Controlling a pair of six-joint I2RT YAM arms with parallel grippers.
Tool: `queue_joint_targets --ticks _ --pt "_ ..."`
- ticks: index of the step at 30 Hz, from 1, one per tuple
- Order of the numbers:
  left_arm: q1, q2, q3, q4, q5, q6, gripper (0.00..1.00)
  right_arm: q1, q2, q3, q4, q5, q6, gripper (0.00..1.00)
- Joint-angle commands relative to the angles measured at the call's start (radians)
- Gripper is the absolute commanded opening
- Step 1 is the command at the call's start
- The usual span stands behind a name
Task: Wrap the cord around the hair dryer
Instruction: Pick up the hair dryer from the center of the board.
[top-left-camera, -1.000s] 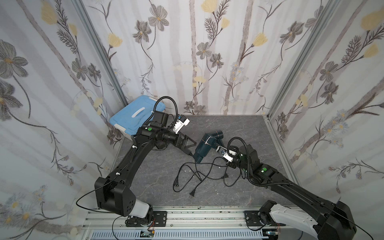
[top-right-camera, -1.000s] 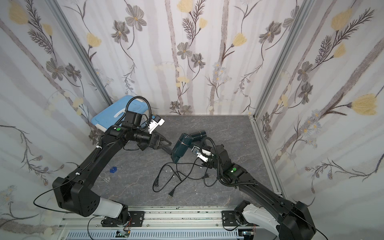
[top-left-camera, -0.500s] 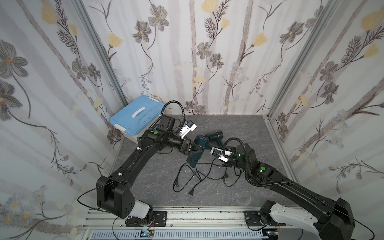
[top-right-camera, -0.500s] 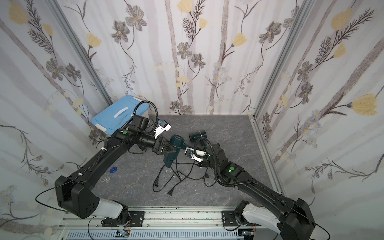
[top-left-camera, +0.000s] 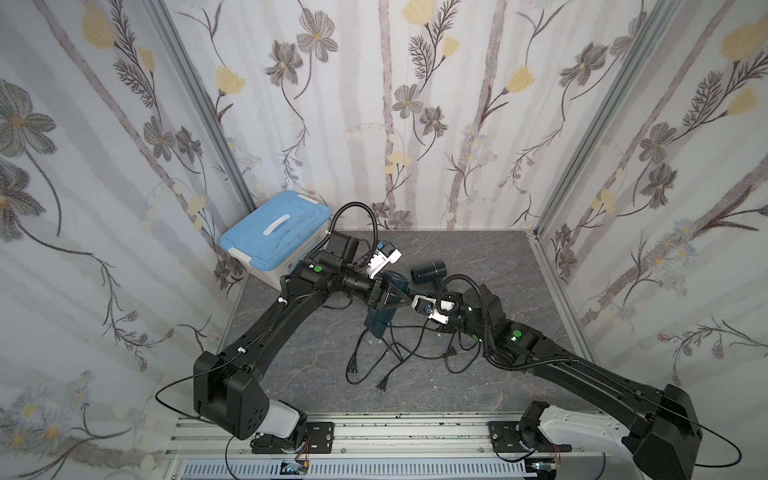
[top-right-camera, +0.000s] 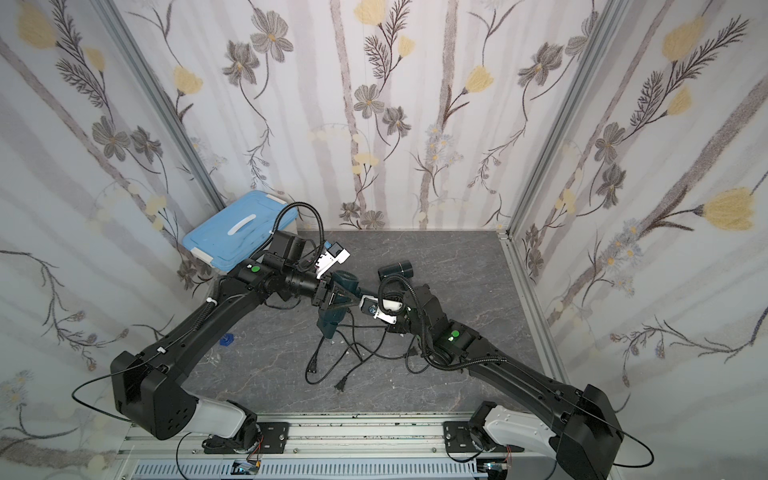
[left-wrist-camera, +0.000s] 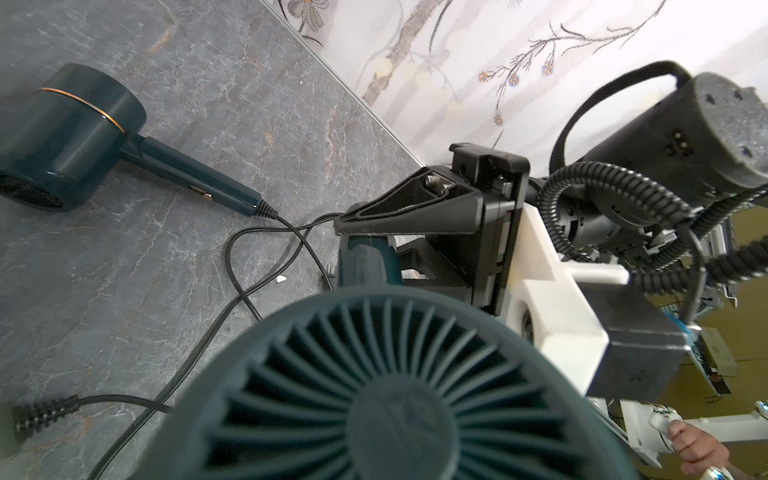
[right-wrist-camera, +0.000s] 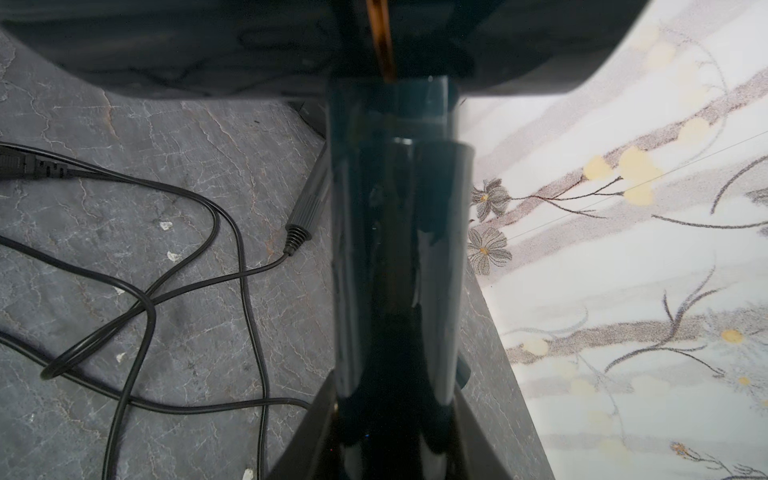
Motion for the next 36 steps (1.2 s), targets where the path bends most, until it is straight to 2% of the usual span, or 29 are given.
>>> queue_joint_targets --ticks 1,3,6,8,9,11,14,18,22,26,36 --pt "-0.007 -0.006 -0.001 0.054 0.005 -0.039 0.61 0.011 0.009 0.014 0.120 -0.022 0.019 0.00" --pt "-0.008 -0.004 -0.001 0.056 0.003 -0.049 0.40 0.013 0.009 0.010 0.124 -0.022 0.027 0.00" --pt "-0.012 0.000 0.007 0.043 -0.015 -0.061 0.00 0.015 0.007 0.010 0.126 -0.017 0.041 0.00" --pt "-0.017 -0.007 0.017 0.020 -0.075 -0.059 0.00 0.016 0.006 0.015 0.132 0.013 0.061 0.03" --pt "-0.019 -0.014 0.023 0.011 -0.111 -0.060 0.00 0.014 0.007 0.019 0.135 0.029 0.074 0.13" --pt "-0.017 -0.043 0.042 -0.004 -0.216 -0.066 0.00 0.007 0.002 0.038 0.128 0.074 0.104 0.42" --pt "-0.006 -0.100 0.080 -0.002 -0.313 -0.080 0.00 -0.023 -0.024 0.074 0.104 0.102 0.153 0.67" --pt "0.017 -0.133 0.190 -0.046 -0.406 -0.079 0.00 -0.129 -0.103 0.102 0.074 0.037 0.248 0.89" --pt "0.036 -0.141 0.296 -0.065 -0.446 -0.081 0.00 -0.220 -0.187 0.082 0.079 -0.042 0.363 1.00" --pt "0.047 -0.141 0.379 -0.064 -0.464 -0.082 0.00 -0.259 -0.201 0.040 0.044 -0.092 0.404 1.00" --pt "0.062 -0.104 0.556 -0.059 -0.496 -0.083 0.00 -0.266 -0.104 -0.048 0.007 -0.219 0.536 1.00"
